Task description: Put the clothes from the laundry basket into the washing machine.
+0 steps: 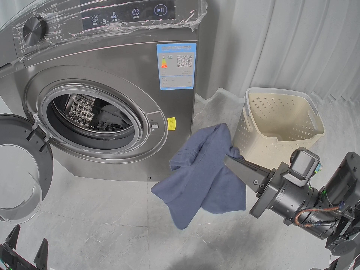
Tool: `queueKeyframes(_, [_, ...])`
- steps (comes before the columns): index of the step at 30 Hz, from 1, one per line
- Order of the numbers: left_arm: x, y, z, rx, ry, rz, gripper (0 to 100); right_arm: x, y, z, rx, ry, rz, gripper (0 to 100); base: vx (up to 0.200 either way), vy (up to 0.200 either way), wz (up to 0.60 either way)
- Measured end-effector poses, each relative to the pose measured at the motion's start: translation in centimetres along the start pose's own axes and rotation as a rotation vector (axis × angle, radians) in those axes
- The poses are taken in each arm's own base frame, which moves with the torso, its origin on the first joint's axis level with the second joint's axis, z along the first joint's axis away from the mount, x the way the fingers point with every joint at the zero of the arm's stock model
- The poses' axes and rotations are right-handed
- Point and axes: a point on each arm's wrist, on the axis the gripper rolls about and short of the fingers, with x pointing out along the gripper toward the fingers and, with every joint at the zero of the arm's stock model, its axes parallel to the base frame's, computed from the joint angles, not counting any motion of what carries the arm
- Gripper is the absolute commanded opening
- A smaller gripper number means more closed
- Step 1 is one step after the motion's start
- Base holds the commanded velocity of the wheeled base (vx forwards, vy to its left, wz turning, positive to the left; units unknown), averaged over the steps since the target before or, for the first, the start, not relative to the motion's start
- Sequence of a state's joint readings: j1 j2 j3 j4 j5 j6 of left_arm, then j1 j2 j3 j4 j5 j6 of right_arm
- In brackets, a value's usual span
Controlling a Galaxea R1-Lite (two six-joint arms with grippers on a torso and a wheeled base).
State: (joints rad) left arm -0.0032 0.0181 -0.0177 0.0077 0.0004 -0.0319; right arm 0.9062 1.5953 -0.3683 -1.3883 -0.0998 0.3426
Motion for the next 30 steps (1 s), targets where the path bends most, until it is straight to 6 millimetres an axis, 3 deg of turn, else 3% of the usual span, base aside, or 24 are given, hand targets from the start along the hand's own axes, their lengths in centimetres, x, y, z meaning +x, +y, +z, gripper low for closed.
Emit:
queueKeyframes(13, [0.0, 0.0, 0.0, 0.0, 0.0, 0.0, 100, 0.05, -0.12, 0.02, 0.0, -0.001, -0.005, 0, -0.2, 0.0, 0.0])
queueKeyframes(19, [0.0, 0.0, -0.01, 0.0, 0.0, 0.0, 100, 0.15, -0.39, 0.08, -0.003, -0.005, -0.017, 0, 0.0, 0.0, 0.0])
queueKeyframes(30, [0.0, 0.0, 0.0, 0.002, 0.0, 0.0, 100, 0.21, -0.42, 0.15, -0.003, -0.008, -0.018, 0, 0.0, 0.2, 0.0])
